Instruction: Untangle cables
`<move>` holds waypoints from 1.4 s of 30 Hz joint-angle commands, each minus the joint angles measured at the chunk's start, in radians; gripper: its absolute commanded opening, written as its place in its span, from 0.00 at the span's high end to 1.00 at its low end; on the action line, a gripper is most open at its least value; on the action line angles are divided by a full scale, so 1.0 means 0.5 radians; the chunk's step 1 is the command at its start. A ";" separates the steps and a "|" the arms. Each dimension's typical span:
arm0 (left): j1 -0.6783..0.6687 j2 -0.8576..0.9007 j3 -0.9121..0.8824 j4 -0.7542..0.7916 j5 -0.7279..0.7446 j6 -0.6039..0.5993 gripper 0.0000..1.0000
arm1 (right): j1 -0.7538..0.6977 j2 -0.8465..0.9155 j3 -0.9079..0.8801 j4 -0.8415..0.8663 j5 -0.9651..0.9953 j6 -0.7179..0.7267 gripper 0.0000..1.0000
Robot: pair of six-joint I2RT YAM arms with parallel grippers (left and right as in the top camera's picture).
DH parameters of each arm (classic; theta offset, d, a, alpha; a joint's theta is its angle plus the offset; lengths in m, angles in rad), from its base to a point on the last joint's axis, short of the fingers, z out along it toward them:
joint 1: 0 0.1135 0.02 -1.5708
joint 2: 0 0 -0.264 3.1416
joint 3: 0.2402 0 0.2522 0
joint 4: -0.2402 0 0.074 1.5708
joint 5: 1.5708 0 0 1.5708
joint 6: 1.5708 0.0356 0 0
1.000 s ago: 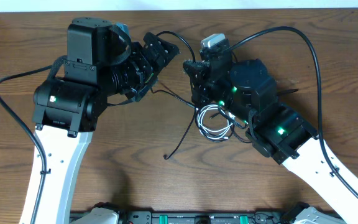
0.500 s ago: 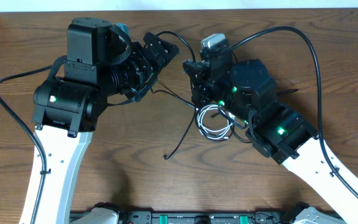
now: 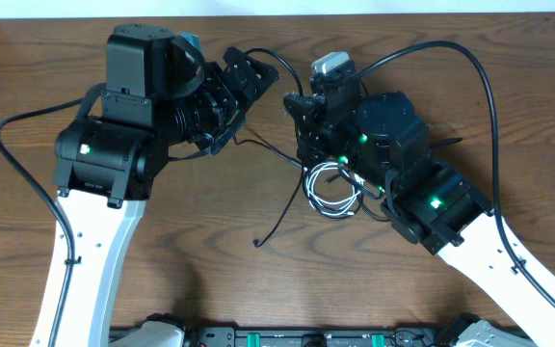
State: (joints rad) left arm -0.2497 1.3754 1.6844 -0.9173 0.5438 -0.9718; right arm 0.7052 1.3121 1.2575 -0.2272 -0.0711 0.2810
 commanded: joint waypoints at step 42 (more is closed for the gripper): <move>-0.046 0.019 0.011 0.388 0.469 -0.215 0.35 | 0.058 -0.018 0.035 0.039 -0.036 0.020 0.99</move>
State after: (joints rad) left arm -0.2546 1.3842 1.6836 -0.7284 0.7612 -1.0737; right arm 0.7288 1.3121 1.2575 -0.2146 -0.0860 0.2810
